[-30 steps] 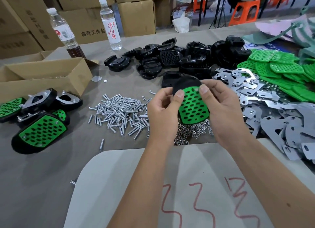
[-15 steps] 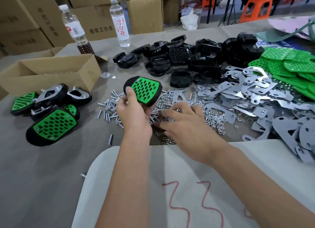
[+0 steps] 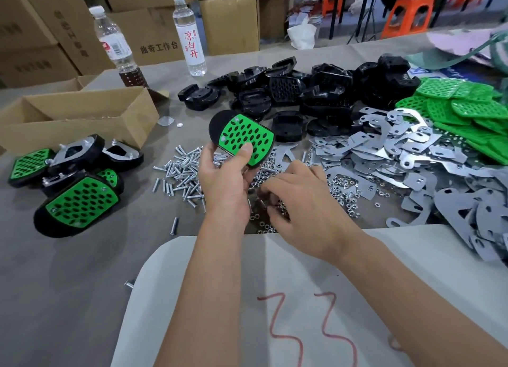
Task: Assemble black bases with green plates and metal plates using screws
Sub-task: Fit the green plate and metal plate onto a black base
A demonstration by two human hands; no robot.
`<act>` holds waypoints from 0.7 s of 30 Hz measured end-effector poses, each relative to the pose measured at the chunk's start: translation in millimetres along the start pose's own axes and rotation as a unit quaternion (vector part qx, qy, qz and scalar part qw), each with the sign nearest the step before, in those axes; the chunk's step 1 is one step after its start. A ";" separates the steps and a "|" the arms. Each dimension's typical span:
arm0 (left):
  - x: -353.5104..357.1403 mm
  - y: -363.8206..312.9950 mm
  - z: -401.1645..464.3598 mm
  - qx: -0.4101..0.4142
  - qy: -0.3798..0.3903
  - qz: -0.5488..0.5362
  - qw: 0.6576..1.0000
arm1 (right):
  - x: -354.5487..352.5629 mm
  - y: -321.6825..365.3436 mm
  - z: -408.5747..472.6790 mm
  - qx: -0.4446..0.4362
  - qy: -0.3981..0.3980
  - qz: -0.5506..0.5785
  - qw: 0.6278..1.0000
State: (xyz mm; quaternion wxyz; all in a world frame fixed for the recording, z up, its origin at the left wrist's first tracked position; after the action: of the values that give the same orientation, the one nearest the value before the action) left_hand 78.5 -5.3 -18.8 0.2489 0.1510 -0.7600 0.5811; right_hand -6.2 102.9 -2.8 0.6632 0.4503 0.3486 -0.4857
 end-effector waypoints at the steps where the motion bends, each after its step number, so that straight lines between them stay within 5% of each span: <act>1: 0.1 0.5 0.7 0.003 0.002 0.001 1.000 | 1.8 0.8 0.9 0.009 0.012 -0.009 1.000; 21: -1.6 4.8 -0.1 0.013 -0.012 0.025 1.000 | 15.5 14.7 6.7 0.008 0.045 -0.055 0.997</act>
State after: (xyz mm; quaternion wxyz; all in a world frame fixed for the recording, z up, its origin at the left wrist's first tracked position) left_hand 77.3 -4.0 -23.6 0.2233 0.1423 -0.7590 0.5948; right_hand 12.5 93.3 -10.6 0.6156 0.4573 0.3983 -0.5032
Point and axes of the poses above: each hand's wrist, its own z-axis towards the middle knuckle, its own x-axis out of the palm, y = z × x, the point moved 5 cm from there along z, towards the middle knuckle, and after that the axes turned 5 degrees about -x, right-handed, at the moved point
